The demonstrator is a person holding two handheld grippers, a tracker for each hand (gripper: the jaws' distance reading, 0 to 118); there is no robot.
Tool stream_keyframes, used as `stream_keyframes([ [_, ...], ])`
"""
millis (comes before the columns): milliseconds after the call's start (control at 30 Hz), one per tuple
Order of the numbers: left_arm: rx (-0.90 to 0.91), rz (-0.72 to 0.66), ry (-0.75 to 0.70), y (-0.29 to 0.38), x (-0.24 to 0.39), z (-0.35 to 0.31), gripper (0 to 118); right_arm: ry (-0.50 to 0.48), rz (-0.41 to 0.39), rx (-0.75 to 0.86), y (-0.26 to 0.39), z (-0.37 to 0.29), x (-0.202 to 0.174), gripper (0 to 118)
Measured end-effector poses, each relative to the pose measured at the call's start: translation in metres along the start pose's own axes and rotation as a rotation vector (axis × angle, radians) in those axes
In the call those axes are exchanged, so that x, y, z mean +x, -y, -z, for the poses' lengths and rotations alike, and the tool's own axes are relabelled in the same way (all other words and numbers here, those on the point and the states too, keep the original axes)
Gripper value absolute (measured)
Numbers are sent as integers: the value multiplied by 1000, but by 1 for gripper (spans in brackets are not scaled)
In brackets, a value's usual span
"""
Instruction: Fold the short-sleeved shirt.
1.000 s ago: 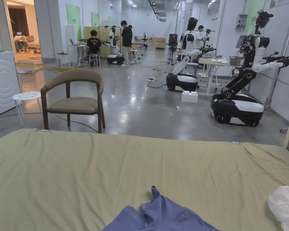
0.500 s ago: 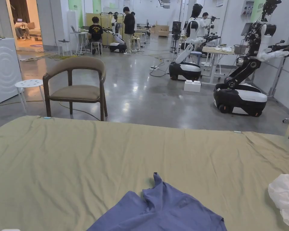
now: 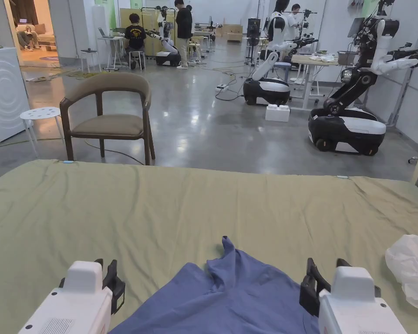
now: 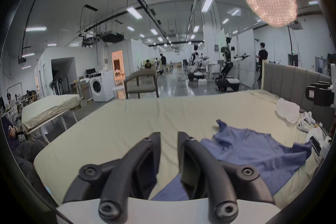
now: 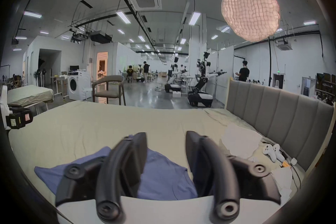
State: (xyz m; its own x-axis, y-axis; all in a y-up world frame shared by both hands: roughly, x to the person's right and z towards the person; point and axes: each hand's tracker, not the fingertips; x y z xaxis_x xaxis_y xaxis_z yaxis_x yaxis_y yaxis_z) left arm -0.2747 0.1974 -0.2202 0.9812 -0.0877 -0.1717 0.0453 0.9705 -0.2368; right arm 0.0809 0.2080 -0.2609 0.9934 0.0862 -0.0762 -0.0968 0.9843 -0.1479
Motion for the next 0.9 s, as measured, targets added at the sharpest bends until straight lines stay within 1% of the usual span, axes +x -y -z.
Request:
stream_keyframes([
  [67, 28, 4, 2, -6, 5, -2, 0, -4, -11, 20, -6, 0, -9, 15],
  [100, 43, 9, -9, -10, 8, -3, 0, 0, -17, 32, -10, 0, -13, 7],
  [133, 52, 10, -6, -12, 10, -5, 0, -2, -14, 43, -12, 0, -15, 6],
  [167, 57, 9, 1, -13, 9, -5, 0, -9, -8, 49, -15, -1, -17, 2],
  [233, 63, 14, 8, -15, 10, -8, 0, -25, 13, 59, -18, -1, -20, 1],
  [333, 66, 23, 7, -12, 5, -11, 0, -32, 17, 70, -20, -1, -25, 0],
  [433, 17, 6, -18, -4, -12, -12, 0, -41, 16, 63, -19, 1, -28, 0],
  [600, -200, -59, -63, 31, -63, 0, 0, -67, 9, 25, -8, 6, -32, 0],
  [667, -284, -109, -40, 48, -87, 5, 0, -74, 7, 6, -1, 9, -32, 0],
  [767, -425, -201, -59, 70, -119, 13, 0, -83, 2, -31, 7, 12, -33, 0],
  [800, -461, -226, -58, 77, -129, 15, 3, -85, -2, -38, 10, 13, -33, 0],
  [833, -491, -249, -64, 83, -137, 18, 9, -87, -8, -48, 13, 15, -33, 0],
  [867, -516, -265, -64, 89, -143, 21, 18, -87, -13, -57, 15, 16, -33, 0],
  [900, -551, -285, -57, 95, -150, 26, 32, -87, -13, -65, 17, 18, -34, 0],
])
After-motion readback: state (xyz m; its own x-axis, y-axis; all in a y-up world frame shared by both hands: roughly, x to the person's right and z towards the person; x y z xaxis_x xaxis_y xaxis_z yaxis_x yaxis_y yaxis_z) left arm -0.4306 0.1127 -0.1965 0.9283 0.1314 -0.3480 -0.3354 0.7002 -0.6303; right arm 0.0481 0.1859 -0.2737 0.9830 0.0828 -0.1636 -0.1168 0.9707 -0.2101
